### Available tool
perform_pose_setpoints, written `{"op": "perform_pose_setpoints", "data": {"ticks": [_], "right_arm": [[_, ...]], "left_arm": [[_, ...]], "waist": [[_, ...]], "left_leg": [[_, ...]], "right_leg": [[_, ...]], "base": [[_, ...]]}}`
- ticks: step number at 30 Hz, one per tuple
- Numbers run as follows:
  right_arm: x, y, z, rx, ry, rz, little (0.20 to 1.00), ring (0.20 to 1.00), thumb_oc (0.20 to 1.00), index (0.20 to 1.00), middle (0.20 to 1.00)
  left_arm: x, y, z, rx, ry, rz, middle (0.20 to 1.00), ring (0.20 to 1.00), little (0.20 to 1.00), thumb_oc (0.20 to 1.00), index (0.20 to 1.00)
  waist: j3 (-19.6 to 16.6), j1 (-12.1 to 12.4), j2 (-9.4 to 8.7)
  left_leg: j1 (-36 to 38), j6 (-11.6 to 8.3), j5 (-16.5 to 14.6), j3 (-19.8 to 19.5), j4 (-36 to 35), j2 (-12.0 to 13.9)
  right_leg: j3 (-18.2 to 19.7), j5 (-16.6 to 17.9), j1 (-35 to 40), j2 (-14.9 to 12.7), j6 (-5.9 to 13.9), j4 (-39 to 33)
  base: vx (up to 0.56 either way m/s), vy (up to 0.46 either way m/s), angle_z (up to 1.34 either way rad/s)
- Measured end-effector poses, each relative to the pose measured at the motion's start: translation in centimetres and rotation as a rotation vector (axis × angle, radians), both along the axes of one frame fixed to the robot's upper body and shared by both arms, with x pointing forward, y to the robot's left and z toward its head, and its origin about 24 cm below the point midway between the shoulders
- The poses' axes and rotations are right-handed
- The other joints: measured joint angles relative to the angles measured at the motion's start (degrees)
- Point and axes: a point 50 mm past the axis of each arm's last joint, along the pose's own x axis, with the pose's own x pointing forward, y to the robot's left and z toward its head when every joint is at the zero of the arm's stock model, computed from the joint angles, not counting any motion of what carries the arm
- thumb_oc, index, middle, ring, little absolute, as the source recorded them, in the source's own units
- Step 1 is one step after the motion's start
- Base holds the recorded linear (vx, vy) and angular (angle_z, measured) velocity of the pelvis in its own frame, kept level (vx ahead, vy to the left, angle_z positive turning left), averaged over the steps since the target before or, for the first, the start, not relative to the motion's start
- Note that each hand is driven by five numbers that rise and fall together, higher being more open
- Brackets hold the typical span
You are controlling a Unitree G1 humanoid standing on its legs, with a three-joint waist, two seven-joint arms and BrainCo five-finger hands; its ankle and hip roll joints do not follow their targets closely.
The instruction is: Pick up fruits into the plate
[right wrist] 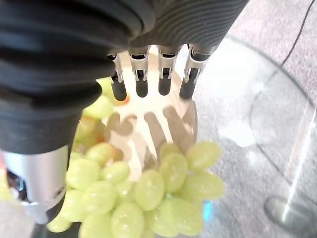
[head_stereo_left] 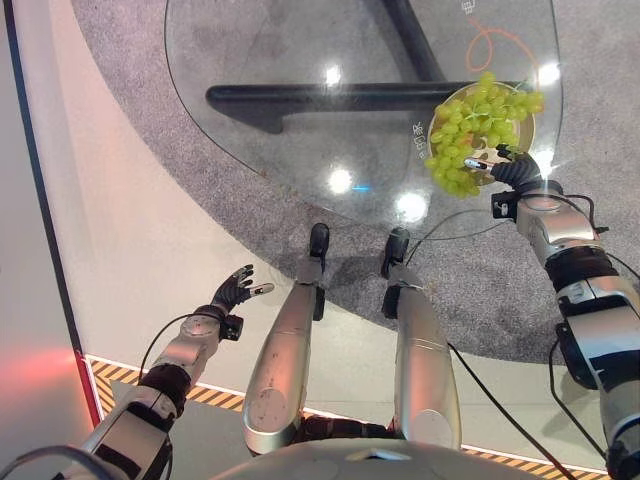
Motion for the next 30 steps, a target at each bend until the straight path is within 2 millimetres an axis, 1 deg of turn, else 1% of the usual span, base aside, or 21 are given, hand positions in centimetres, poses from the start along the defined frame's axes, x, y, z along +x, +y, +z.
{"op": "perform_pose_setpoints", "data": {"ticks": [3,5,9,12,14,15,16,17,18,19,20,21,22,23,24,25,26,27,28,29,30], "right_arm": [[-0.4,-0.5,-0.3,-0.015,0.009,-0.011,1.000,1.000,1.000,1.000,1.000],[-0.8,-0.7,-1.0,-0.025,0.022,-0.013,1.000,1.000,1.000,1.000,1.000],[-1.3,-1.0,-1.1,-0.007,-0.004,-0.031,1.000,1.000,1.000,1.000,1.000],[-2.1,-1.4,-2.0,0.003,-0.009,-0.036,1.000,1.000,1.000,1.000,1.000],[-2.7,-1.4,-3.1,0.030,-0.010,-0.040,1.000,1.000,1.000,1.000,1.000],[-3.2,-1.0,-4.1,0.072,-0.020,-0.029,1.000,1.000,1.000,1.000,1.000],[-4.1,-0.1,-6.1,0.111,-0.006,-0.004,1.000,1.000,1.000,1.000,1.000],[-4.7,0.5,-7.3,0.139,0.008,0.008,1.000,1.000,1.000,1.000,1.000],[-6.2,1.2,-9.5,0.202,0.005,0.014,1.000,1.000,1.000,1.000,1.000],[-7.9,2.3,-12.5,0.250,0.090,0.026,1.000,1.000,1.000,1.000,1.000],[-9.9,3.3,-15.3,0.292,0.181,0.045,1.000,1.000,1.000,1.000,1.000],[-10.8,3.8,-16.5,0.320,0.211,0.045,1.000,1.000,1.000,1.000,1.000],[-12.5,4.4,-18.8,0.373,0.282,0.033,1.000,1.000,1.000,1.000,1.000],[-14.4,5.1,-21.1,0.443,0.352,0.006,1.000,1.000,1.000,1.000,1.000],[-15.7,5.6,-22.4,0.477,0.404,-0.004,1.000,1.000,1.000,1.000,1.000],[-17.7,6.6,-24.5,0.524,0.490,-0.014,1.000,1.000,1.000,1.000,1.000],[-19.7,7.3,-26.2,0.565,0.564,-0.035,1.000,1.000,1.000,1.000,1.000],[-21.4,8.0,-27.5,0.593,0.640,-0.047,1.000,1.000,1.000,1.000,1.000],[-22.4,8.2,-28.1,0.609,0.677,-0.054,1.000,1.000,1.000,1.000,1.000],[-24.4,8.5,-29.1,0.647,0.734,-0.086,1.000,1.000,1.000,1.000,1.000],[-25.6,8.8,-29.7,0.675,0.780,-0.105,1.000,1.000,1.000,1.000,1.000]], "left_arm": [[0.0,0.5,-0.1,-0.004,0.007,0.019,1.000,1.000,1.000,1.000,1.000],[-0.3,1.0,-0.3,0.000,0.022,0.040,1.000,1.000,1.000,1.000,1.000],[-0.6,1.7,-0.7,-0.006,0.042,0.065,1.000,1.000,1.000,1.000,1.000],[-1.4,2.2,-1.4,-0.006,0.079,0.075,1.000,1.000,1.000,1.000,1.000],[-1.8,2.5,-1.8,-0.014,0.099,0.089,1.000,1.000,1.000,1.000,1.000],[-2.4,2.6,-2.2,-0.030,0.116,0.108,1.000,1.000,1.000,1.000,1.000],[-3.2,3.0,-2.8,-0.039,0.137,0.123,1.000,1.000,1.000,1.000,1.000],[-3.6,3.1,-3.0,-0.046,0.146,0.131,1.000,1.000,1.000,1.000,1.000],[-4.3,3.0,-3.6,-0.063,0.169,0.148,1.000,1.000,1.000,1.000,1.000],[-5.6,2.9,-4.5,-0.069,0.209,0.154,1.000,1.000,1.000,1.000,1.000],[-7.1,3.0,-5.4,-0.075,0.258,0.163,1.000,1.000,1.000,1.000,1.000],[-7.6,2.9,-5.8,-0.081,0.277,0.173,1.000,1.000,1.000,1.000,1.000],[-8.6,2.8,-6.5,-0.086,0.321,0.193,1.000,1.000,1.000,1.000,1.000],[-9.5,2.5,-7.3,-0.088,0.366,0.205,1.000,1.000,1.000,1.000,1.000],[-10.3,2.3,-7.7,-0.094,0.395,0.215,1.000,1.000,1.000,1.000,1.000],[-11.5,1.9,-8.4,-0.098,0.434,0.217,1.000,1.000,1.000,1.000,1.000],[-12.4,1.6,-9.0,-0.108,0.472,0.232,1.000,1.000,1.000,1.000,1.000],[-13.3,1.1,-9.5,-0.120,0.506,0.239,1.000,1.000,1.000,1.000,1.000],[-14.1,1.0,-9.8,-0.123,0.528,0.240,1.000,1.000,1.000,1.000,1.000],[-15.1,0.7,-10.2,-0.124,0.561,0.231,1.000,1.000,1.000,1.000,1.000],[-15.7,0.5,-10.5,-0.120,0.588,0.224,1.000,1.000,1.000,1.000,1.000]], "waist": [[0.1,-0.4,-0.20],[0.0,-0.7,-0.78],[0.1,-1.0,-1.62],[0.1,-1.0,-2.38],[0.0,-1.4,-2.84],[-0.2,-1.5,-3.21],[-0.9,-1.8,-4.12],[-1.2,-2.0,-4.52],[-1.3,-1.8,-4.97],[-3.2,-2.0,-5.80],[-5.9,-2.6,-6.49],[-6.8,-2.9,-6.74],[-8.0,-3.3,-7.06],[-10.0,-3.3,-7.15],[-12.0,-3.3,-7.12],[-14.9,-3.3,-7.13],[-16.2,-3.3,-7.05],[-18.0,-3.1,-6.89],[-19.3,-3.1,-6.78],[-21.2,-3.1,-6.60],[-21.9,-3.1,-6.44]], "left_leg": [[2.6,0.41,-0.5,0.4,-0.3,0.0],[6.2,0.57,-0.6,0.4,-1.7,0.2],[9.9,0.78,-0.7,0.7,-3.1,0.2],[14.5,0.89,-0.8,1.0,-4.9,0.3],[16.9,0.87,-0.7,1.1,-6.1,0.4],[19.0,0.86,-0.7,1.1,-7.1,0.6],[21.0,0.68,-0.9,1.3,-8.4,0.9],[21.8,0.66,-0.9,1.4,-8.8,1.0],[24.4,0.58,-0.8,1.2,-10.1,1.2],[25.5,0.39,-1.0,1.4,-10.9,1.4],[25.9,0.35,-1.1,1.4,-11.9,1.6],[26.7,0.32,-1.0,1.3,-12.4,1.7],[28.9,0.17,-1.0,1.3,-13.2,1.8],[30.6,-0.13,-1.3,1.2,-14.0,1.9],[31.1,-0.22,-1.5,1.2,-14.3,1.9],[32.0,-0.28,-1.6,1.3,-15.4,1.9],[34.1,-0.29,-1.6,1.2,-16.5,1.9],[35.4,-0.28,-1.7,1.2,-17.5,1.9],[35.8,-0.28,-1.7,1.2,-17.9,1.9],[36.3,-0.27,-1.7,1.1,-18.5,1.8],[37.1,-0.20,-1.6,1.0,-18.6,1.6]], "right_leg": [[0.1,0.2,2.8,0.0,0.27,-1.1],[0.1,0.3,6.4,0.0,0.48,-2.4],[0.1,0.7,10.3,0.0,0.81,-4.3],[0.1,0.7,14.9,0.1,0.86,-6.6],[0.0,0.9,17.5,0.2,1.10,-7.9],[-0.1,0.9,19.7,0.4,1.16,-9.0],[0.0,0.7,21.5,0.6,1.42,-10.2],[0.0,0.8,22.1,0.6,1.37,-10.7],[-0.3,1.0,25.1,0.8,1.13,-12.3],[-0.3,1.0,26.2,1.1,1.13,-13.2],[-0.4,1.0,26.8,1.3,1.12,-14.4],[-0.5,1.3,27.7,1.4,1.27,-15.2],[-1.0,1.4,30.3,1.6,1.27,-16.6],[-1.3,1.4,32.3,1.7,1.28,-17.9],[-1.3,1.3,33.0,1.8,1.31,-18.5],[-1.4,1.3,34.0,1.8,1.36,-19.6],[-1.5,1.3,36.2,1.9,1.39,-20.9],[-1.5,1.2,37.5,1.9,1.53,-21.5],[-1.6,1.2,37.8,1.9,1.60,-21.9],[-1.6,1.1,38.2,1.8,1.73,-22.1],[-1.7,1.1,39.1,1.7,1.74,-22.5]], "base": [[0.00,0.025,-0.04],[0.00,0.018,-0.01],[-0.01,0.041,-0.02],[0.03,0.041,-0.04],[0.04,0.037,-0.01],[0.08,0.048,-0.05],[0.09,0.047,-0.07],[0.09,0.040,-0.04],[0.10,0.032,-0.01],[0.13,0.038,-0.01],[0.15,0.030,-0.03],[0.13,0.021,0.00],[0.15,0.032,0.05],[0.13,0.038,0.06],[0.17,0.064,0.03],[0.15,0.068,0.02],[0.14,0.071,0.01],[0.08,0.062,0.05],[0.05,0.078,0.02],[0.04,0.094,0.04],[0.03,0.107,0.06]]}}
